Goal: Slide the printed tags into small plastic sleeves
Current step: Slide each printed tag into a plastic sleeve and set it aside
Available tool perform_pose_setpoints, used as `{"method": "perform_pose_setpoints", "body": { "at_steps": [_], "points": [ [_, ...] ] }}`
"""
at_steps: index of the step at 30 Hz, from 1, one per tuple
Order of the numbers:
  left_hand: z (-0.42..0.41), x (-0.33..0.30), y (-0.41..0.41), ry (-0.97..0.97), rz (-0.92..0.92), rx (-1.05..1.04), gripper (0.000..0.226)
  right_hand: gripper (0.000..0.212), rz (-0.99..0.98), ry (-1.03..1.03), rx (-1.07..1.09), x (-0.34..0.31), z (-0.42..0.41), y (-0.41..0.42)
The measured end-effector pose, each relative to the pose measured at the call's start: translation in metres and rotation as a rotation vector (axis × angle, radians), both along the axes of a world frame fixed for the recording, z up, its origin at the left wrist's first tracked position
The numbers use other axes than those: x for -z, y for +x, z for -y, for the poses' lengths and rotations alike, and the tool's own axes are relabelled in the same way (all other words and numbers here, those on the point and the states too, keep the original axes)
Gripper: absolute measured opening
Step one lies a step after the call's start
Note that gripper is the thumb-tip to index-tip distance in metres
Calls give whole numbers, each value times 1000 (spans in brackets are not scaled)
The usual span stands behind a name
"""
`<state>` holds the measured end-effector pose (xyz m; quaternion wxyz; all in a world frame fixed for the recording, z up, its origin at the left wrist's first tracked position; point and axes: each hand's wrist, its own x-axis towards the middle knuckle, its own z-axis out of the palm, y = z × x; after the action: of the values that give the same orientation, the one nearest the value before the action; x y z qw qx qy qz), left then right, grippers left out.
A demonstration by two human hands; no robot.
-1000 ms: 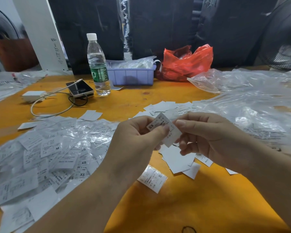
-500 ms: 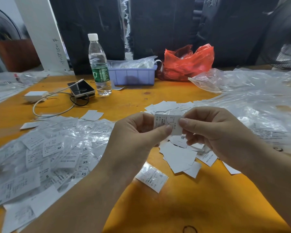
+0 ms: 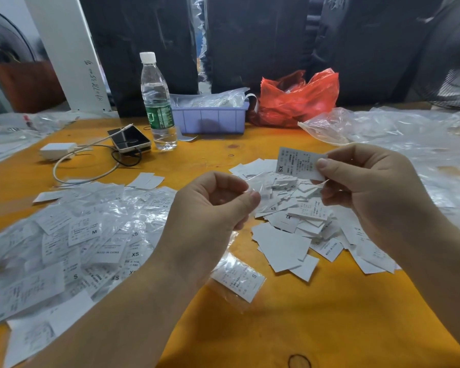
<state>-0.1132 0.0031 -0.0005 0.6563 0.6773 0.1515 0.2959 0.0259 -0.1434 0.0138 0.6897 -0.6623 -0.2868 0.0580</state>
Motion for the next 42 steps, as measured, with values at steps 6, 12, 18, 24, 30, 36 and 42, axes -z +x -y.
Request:
{"method": "perform_pose_setpoints", "body": {
  "at_steps": [6,12,18,24,30,36,42],
  "points": [
    [0,0,1,6,6,-6,27,14,142,-106,33,1,0,-2],
    [-1,1,1,10,-1,10,30,3,-63,-37,-144,0,-3,-4],
    [-2,2,1,-41,3,62,35,8,-87,-15,-146,0,-2,-2],
    [-2,1,1,-48,-7,79,34,6,47,-67,-90,2,-2,-5],
    [-3,0,1,-84,5,76,42,13,53,-70,-143,0,-3,-7],
    [-7,1,3,-111,-9,45,32,9,80,-92,-179,0,-2,-8],
    [-7,2,3,-90,-20,42,23,12,111,-113,-198,-1,-3,-8]
  ]
}}
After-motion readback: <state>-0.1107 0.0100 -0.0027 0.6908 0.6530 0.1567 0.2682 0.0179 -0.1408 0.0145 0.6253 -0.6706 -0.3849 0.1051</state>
